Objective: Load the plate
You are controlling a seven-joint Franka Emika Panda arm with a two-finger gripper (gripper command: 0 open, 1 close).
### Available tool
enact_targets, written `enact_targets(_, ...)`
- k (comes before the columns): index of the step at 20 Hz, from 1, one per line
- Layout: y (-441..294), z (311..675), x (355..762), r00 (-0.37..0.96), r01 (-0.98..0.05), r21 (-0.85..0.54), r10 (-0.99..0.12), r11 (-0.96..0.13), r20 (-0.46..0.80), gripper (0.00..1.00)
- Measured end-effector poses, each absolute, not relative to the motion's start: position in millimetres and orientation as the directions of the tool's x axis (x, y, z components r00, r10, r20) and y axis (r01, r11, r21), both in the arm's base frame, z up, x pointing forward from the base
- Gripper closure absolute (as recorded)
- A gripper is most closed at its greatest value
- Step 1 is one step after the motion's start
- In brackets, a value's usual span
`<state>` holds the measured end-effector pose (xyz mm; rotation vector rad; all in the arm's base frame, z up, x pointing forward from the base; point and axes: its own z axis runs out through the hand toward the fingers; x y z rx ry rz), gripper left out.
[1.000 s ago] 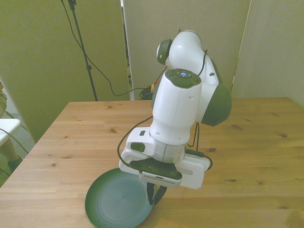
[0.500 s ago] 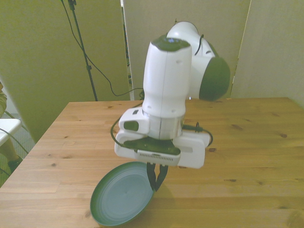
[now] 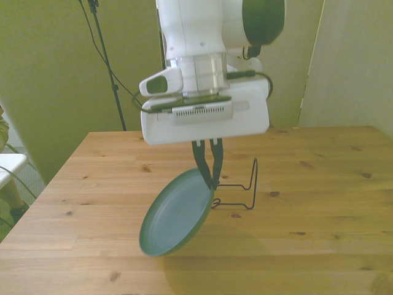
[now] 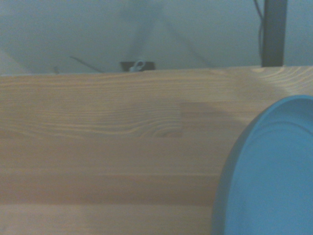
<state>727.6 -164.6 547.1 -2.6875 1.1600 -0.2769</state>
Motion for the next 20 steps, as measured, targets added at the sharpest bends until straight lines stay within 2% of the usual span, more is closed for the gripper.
enact_targets(6, -182.9, 583.3, 663.5, 0.766, -0.598, -0.384, -0.642, -0.704, -0.016, 1.00)
enact_targets(9, -189.3, 579.6, 637.0, 0.771, -0.596, -0.401, -0.635, -0.696, -0.043, 1.00)
enact_targets(10, -183.6, 565.4, 621.1, 0.763, -0.605, -0.409, -0.644, -0.684, -0.052, 1.00)
enact_targets(14, -173.2, 550.8, 601.1, 0.785, -0.586, -0.415, -0.615, -0.696, -0.076, 1.00)
enact_targets(20, -163.8, 561.1, 554.8, 0.821, -0.523, -0.514, -0.565, -0.680, -0.087, 1.00)
